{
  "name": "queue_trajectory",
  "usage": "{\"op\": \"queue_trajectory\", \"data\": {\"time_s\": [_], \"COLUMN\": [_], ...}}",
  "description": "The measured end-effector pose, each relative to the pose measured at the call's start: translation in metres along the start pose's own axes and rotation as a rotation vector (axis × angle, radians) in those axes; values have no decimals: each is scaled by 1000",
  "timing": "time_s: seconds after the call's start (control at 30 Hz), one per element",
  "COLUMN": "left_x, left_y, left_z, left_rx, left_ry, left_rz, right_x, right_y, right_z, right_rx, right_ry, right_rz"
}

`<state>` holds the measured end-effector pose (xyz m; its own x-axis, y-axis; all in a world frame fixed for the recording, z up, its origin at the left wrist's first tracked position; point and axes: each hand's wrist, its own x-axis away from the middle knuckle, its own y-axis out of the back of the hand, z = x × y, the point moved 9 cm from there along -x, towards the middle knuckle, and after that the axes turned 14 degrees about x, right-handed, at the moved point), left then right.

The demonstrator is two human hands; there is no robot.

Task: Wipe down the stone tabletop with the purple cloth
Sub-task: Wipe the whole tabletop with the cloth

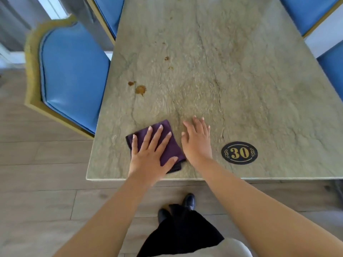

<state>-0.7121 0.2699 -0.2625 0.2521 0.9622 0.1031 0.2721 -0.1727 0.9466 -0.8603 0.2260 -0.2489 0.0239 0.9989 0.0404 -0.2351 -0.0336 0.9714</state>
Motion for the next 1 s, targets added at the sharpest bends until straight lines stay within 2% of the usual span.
{"op": "queue_trajectory", "data": {"time_s": [0.07,0.13,0.3,0.37,0.43,0.57,0.67,0.73,0.87,1.0], "left_x": [25,33,-10,-27,-26,27,47,38,-10,-68], "left_y": [2,11,39,43,40,29,28,33,44,51], "left_z": [11,38,107,120,116,82,90,103,116,119], "left_rx": [-1,0,37,42,50,43,25,22,9,-26], "left_ry": [-74,-77,201,344,409,291,147,133,218,148], "left_rz": [1,-3,-53,-54,-64,-105,-48,-34,-65,-30], "right_x": [-8,-16,-30,-34,-37,-42,-47,-47,-48,-50], "right_y": [-3,-8,-27,-28,-26,-22,-21,-22,-24,-27], "right_z": [13,23,39,42,44,57,60,61,65,66], "right_rx": [-8,19,259,265,247,198,221,277,319,340], "right_ry": [35,55,72,61,44,78,115,146,141,115], "right_rz": [11,35,165,188,201,165,123,113,125,120]}}
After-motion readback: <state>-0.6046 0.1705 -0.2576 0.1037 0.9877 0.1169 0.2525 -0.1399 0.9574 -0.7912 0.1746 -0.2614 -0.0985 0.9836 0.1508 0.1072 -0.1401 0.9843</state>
